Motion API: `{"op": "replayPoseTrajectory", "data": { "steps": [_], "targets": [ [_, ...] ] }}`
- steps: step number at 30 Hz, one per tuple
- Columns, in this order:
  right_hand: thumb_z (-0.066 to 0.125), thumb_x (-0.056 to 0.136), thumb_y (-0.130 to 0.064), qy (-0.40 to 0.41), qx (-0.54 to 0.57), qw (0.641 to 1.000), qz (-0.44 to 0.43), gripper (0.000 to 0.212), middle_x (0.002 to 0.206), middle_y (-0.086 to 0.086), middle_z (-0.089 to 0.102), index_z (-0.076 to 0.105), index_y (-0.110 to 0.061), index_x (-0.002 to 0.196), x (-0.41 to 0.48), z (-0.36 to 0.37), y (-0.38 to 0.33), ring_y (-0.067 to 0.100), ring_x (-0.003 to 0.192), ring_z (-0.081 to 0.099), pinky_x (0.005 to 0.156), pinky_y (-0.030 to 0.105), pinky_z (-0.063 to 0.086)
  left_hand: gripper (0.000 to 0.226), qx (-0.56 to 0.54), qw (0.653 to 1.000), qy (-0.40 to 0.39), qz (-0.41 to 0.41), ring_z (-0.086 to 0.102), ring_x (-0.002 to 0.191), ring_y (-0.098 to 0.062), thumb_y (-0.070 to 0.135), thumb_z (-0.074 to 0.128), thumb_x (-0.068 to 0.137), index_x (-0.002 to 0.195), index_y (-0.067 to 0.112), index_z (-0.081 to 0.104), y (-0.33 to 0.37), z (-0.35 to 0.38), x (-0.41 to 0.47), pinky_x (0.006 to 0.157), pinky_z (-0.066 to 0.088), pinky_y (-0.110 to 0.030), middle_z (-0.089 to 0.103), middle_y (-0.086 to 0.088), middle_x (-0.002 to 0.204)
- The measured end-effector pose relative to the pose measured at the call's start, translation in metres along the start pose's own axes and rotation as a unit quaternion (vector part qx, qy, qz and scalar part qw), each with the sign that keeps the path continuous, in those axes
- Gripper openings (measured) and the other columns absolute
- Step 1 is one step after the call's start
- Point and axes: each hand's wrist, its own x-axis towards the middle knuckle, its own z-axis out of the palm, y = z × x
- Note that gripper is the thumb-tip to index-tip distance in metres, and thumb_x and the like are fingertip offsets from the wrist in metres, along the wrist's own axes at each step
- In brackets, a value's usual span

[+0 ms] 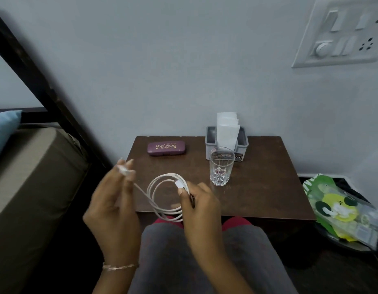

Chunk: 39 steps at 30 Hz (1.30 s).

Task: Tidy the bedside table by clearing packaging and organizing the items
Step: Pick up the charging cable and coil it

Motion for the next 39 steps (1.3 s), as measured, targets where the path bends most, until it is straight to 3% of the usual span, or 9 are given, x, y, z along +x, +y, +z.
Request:
{"op": "replayPoseTrajectory", "data": {
  "steps": [3,6,8,11,15,24,27,30,39],
  "targets": [
    [0.053,0.093,-0.017,-0.032,0.116,0.989,0.088,0.018,0.079,0.003,0.058,0.067,-0.013,0.082,0.004,-0.002,0.007,0.006,0.07,0.063,0.064,0.017,0.045,0.015,-0.171,0.965,0.013,-0.199,0.064,0.078,-0.01,0.021,0.058,0.09,0.09,0.028,0.072,-0.002,-0.004,0.015,0.082,0.055,-0.026,0.071,0.011,0.071],
    [0.051,0.094,-0.014,-0.124,0.195,0.968,0.098,0.018,0.085,-0.001,0.054,0.067,-0.021,0.09,0.006,-0.011,0.005,0.007,0.062,0.069,0.058,0.014,0.046,0.024,-0.017,0.976,-0.152,-0.153,0.054,0.055,-0.001,0.021,0.059,0.089,0.086,0.042,0.07,-0.012,-0.008,0.027,0.058,0.05,-0.017,0.063,0.002,0.064],
    [0.049,0.095,-0.016,-0.178,0.19,0.963,0.07,0.018,0.088,0.0,0.053,0.066,-0.024,0.093,0.007,-0.015,0.004,0.007,0.063,0.069,0.06,0.017,0.048,0.021,0.086,0.95,-0.271,-0.131,0.054,0.056,-0.001,0.024,0.06,0.087,0.085,0.043,0.069,-0.015,-0.007,0.035,0.062,0.048,-0.023,0.063,-0.005,0.07],
    [0.048,0.096,-0.018,-0.216,0.198,0.955,0.044,0.019,0.086,-0.005,0.051,0.067,-0.021,0.1,0.008,-0.019,0.004,0.009,0.066,0.068,0.066,0.022,0.048,0.02,0.023,0.894,-0.385,-0.228,0.066,0.073,-0.016,0.024,0.059,0.086,0.084,0.033,0.076,-0.01,-0.004,0.045,0.074,0.053,-0.034,0.072,-0.01,0.079],
    [0.052,0.094,-0.017,-0.21,0.237,0.948,0.021,0.019,0.079,-0.011,0.053,0.068,-0.015,0.104,0.008,-0.023,0.001,0.007,0.062,0.066,0.063,0.016,0.048,0.018,-0.041,0.828,-0.48,-0.288,0.068,0.073,-0.006,0.01,0.056,0.085,0.093,0.012,0.072,-0.003,0.002,0.053,0.064,0.053,-0.012,0.076,0.002,0.08],
    [0.062,0.087,-0.011,-0.082,0.232,0.969,0.038,0.022,0.087,-0.001,0.07,0.073,-0.028,0.095,0.006,-0.013,0.005,0.013,0.064,0.07,0.065,0.026,0.056,0.051,-0.047,0.785,-0.521,-0.331,0.071,0.083,-0.023,0.053,0.052,0.085,0.09,0.007,0.073,0.004,-0.004,0.038,0.074,0.057,-0.027,0.075,-0.011,0.088],
    [0.063,0.086,-0.012,-0.079,0.243,0.965,0.053,0.016,0.08,0.002,0.072,0.073,-0.022,0.094,0.006,-0.012,0.005,0.009,0.059,0.065,0.066,0.038,0.058,0.035,-0.027,0.81,-0.502,-0.303,0.067,0.073,-0.024,0.035,0.065,0.082,0.084,0.001,0.071,-0.001,-0.003,0.03,0.067,0.055,-0.025,0.073,-0.016,0.08],
    [0.064,0.085,-0.012,-0.089,0.258,0.96,0.057,0.014,0.081,-0.002,0.073,0.073,-0.022,0.091,0.006,-0.014,0.005,0.008,0.065,0.067,0.066,0.027,0.055,0.023,-0.069,0.822,-0.44,-0.355,0.066,0.062,-0.014,0.021,0.059,0.083,0.08,0.001,0.071,0.0,-0.002,0.025,0.057,0.053,-0.018,0.071,-0.011,0.072],
    [0.063,0.086,-0.022,-0.036,0.199,0.979,0.027,0.012,0.089,-0.011,0.072,0.07,-0.028,0.094,0.005,-0.012,0.009,0.006,0.086,0.067,0.078,0.027,0.052,0.043,-0.193,0.75,-0.382,-0.505,0.063,0.056,-0.011,0.037,0.057,0.075,0.092,0.0,0.069,0.0,-0.005,0.015,0.06,0.059,-0.026,0.066,-0.008,0.074]
  ]
}}
